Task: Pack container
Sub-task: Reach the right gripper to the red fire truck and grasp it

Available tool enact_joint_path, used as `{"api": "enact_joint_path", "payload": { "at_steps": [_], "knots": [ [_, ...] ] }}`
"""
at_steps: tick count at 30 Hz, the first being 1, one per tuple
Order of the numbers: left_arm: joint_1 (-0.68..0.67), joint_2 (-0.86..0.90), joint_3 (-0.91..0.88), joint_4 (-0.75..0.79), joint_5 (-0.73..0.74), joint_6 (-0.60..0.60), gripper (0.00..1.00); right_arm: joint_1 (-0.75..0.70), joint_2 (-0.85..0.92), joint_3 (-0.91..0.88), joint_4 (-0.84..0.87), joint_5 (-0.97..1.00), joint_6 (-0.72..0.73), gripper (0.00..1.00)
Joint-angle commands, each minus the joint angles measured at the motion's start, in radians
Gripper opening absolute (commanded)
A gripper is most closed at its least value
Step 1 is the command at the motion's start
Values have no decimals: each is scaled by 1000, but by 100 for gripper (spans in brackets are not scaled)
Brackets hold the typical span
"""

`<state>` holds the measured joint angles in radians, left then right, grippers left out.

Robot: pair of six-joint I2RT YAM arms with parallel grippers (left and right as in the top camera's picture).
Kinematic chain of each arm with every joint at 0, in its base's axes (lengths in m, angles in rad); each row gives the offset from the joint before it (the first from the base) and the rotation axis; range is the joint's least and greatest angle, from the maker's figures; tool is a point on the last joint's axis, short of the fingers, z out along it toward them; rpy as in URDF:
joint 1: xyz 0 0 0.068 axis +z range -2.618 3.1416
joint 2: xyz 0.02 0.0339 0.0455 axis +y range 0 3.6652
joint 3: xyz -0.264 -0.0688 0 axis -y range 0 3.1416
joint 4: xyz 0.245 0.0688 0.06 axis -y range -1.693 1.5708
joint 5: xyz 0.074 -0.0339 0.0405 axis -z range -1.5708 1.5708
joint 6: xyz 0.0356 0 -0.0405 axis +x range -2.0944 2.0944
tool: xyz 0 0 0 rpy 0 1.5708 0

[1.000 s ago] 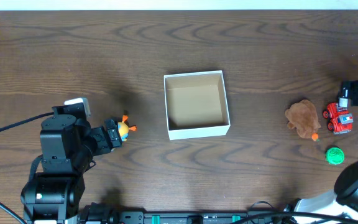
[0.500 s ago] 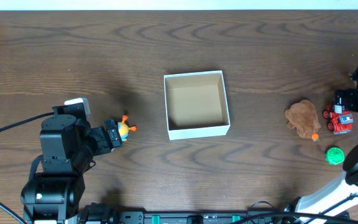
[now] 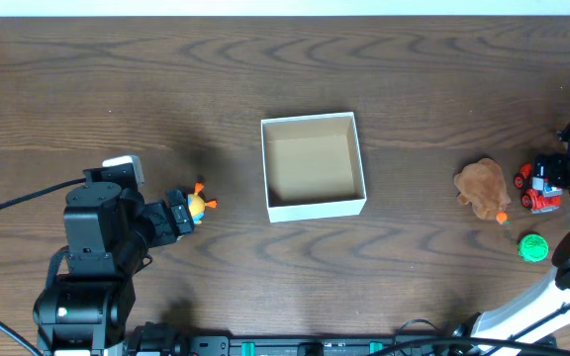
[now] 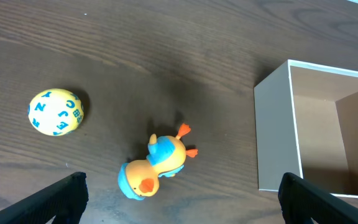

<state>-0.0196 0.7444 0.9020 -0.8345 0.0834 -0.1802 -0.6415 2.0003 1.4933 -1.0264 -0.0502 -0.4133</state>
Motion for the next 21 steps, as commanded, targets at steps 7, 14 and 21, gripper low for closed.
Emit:
{"api": "enact_joint_path", "payload": {
  "at_steps": [7, 14, 21],
  "knots": [
    [3, -1, 20, -2, 11, -2, 98, -6, 7, -35, 37, -11, -30, 94],
    [3, -1, 20, -2, 11, -2, 98, -5, 7, -35, 51, -12, -30, 86],
    [3, -1, 20, -2, 11, -2, 98, -5, 7, -35, 54, -63, -30, 66]
  ]
}}
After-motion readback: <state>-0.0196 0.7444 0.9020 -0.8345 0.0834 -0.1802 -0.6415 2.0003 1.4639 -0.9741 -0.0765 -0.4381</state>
